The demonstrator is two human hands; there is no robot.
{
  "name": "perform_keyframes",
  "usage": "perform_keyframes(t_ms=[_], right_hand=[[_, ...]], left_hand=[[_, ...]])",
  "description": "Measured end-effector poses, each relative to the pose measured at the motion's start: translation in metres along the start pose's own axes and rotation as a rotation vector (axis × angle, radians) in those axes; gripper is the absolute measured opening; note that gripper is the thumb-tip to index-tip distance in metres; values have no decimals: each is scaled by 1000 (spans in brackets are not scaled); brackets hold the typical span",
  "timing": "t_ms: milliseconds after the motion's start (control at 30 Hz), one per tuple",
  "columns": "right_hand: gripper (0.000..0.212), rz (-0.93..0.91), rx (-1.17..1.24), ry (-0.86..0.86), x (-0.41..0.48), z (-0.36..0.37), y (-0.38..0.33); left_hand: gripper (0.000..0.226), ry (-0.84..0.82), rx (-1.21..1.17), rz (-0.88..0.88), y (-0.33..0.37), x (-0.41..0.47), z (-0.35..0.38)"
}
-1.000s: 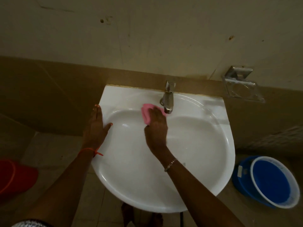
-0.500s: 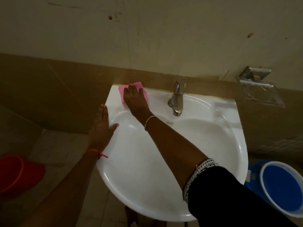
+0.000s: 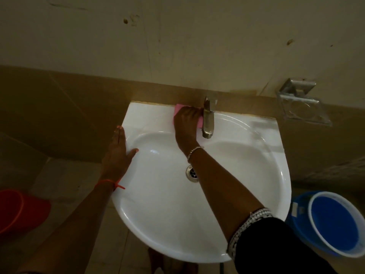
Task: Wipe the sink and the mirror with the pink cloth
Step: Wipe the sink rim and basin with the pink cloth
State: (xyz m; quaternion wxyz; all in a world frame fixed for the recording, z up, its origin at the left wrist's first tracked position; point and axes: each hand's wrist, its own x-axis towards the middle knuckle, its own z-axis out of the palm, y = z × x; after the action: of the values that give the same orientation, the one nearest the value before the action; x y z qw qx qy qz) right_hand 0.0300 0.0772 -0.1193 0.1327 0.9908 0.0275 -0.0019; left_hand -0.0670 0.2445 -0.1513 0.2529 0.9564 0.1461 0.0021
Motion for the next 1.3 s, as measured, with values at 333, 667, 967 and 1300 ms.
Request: perform_keyframes(t_ms=[333,667,967,1300], right_hand=[[45,-243,211,254,-18,44,20],[45,-632,506,369,-30,69,97],[53,-624,503,452,-26,85,183],[36,57,1063,494,13,36,134]], left_hand=[[80,2,61,9,-1,2,2],[80,9,112,26,-2,3,4],[80,-1,119,35,-2,4,4],[80,10,132,57,-3,4,6]])
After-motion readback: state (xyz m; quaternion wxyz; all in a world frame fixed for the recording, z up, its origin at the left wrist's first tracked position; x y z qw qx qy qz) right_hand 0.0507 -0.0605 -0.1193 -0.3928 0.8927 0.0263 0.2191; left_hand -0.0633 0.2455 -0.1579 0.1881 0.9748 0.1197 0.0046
